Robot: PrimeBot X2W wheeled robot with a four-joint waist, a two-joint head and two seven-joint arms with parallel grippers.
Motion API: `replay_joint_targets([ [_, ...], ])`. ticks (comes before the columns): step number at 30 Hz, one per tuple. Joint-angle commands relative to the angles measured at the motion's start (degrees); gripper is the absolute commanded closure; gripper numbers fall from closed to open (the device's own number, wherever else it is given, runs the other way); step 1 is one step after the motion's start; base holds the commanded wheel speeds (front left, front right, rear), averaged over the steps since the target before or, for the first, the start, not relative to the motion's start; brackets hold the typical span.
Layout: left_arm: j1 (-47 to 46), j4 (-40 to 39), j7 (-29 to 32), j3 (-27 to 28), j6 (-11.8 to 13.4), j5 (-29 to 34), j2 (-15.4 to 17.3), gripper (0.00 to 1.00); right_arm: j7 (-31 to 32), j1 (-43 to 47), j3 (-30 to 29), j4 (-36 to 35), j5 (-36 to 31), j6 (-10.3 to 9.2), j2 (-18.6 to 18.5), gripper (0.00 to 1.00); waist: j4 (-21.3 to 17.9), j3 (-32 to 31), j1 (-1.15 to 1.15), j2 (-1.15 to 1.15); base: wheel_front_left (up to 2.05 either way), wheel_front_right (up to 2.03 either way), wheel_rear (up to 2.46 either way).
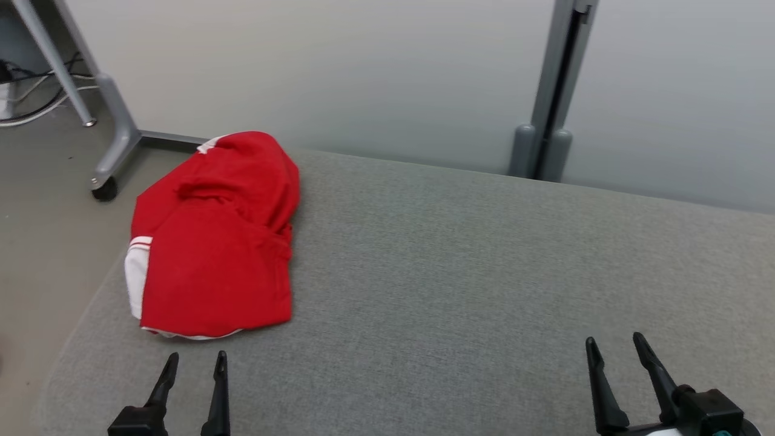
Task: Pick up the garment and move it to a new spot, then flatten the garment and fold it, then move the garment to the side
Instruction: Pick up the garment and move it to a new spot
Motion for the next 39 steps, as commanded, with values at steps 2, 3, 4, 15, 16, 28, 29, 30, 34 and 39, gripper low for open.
replay_joint_targets([
  [2,1.36,-0.07,-0.05,1.85,0.0,-0.11,0.78,0.0,-0.3,-1.13,1.75,0.54,-0.23,0.1,-0.22,0.0,6.43,-0.85,0.0,0.0,0.0,0.0,0.0],
  [3,1.36,-0.07,-0.05,1.85,0.0,-0.11,0.78,0.0,-0.3,-1.13,1.75,0.54,-0.23,0.1,-0.22,0.0,6.43,-0.85,0.0,0.0,0.0,0.0,0.0],
  [4,1.64,-0.11,-0.05,2.29,-0.12,-0.25,0.88,0.0,-0.3,-1.37,2.13,0.62,-0.18,0.1,-0.24,0.0,6.88,-0.82,0.0,0.0,0.0,0.0,0.0],
  [15,-6.62,4.3,3.46,1.26,-2.65,-2.13,2.11,0.0,-0.3,-3.84,4.36,0.5,0.09,0.06,-2.74,0.0,6.31,4.32,0.0,0.0,0.0,0.0,0.0],
  [16,-8.54,4.93,5.36,0.77,-2.98,-2.88,2.04,0.0,-0.3,-4.34,4.37,0.42,0.11,0.06,-3.17,0.0,6.09,5.34,0.0,0.0,0.0,0.0,0.0],
  [28,-35.02,13.98,28.55,-1.79,-4.0,-9.66,4.07,0.0,-0.3,-15.23,8.1,-0.32,0.06,0.06,-7.51,0.0,1.16,20.9,0.0,0.0,0.0,0.0,0.0],
  [29,-36.35,15.49,30.27,-1.86,-3.92,-9.98,4.13,0.0,-0.3,-15.84,8.37,-0.16,0.18,0.06,-7.55,0.0,0.69,21.52,0.0,0.0,0.0,0.0,0.0],
  [30,-37.57,17.13,31.81,-1.67,-3.3,-10.02,4.51,0.0,-0.3,-16.41,8.64,0.03,0.33,0.06,-7.46,0.0,0.22,22.0,0.0,0.0,0.0,0.0,0.0],
  [34,-40.89,23.08,34.57,-1.46,-1.1,-8.68,6.91,0.0,-0.3,-18.25,9.61,0.51,0.57,0.06,-6.78,0.0,-1.86,23.3,0.0,0.0,0.0,0.0,0.0],
  [39,-42.56,28.4,33.27,-1.1,-0.65,-9.0,7.82,1.0,-0.3,-18.64,9.49,0.89,0.98,0.06,-6.35,0.0,-3.12,23.01,0.0,0.0,0.0,0.0,0.0],
])
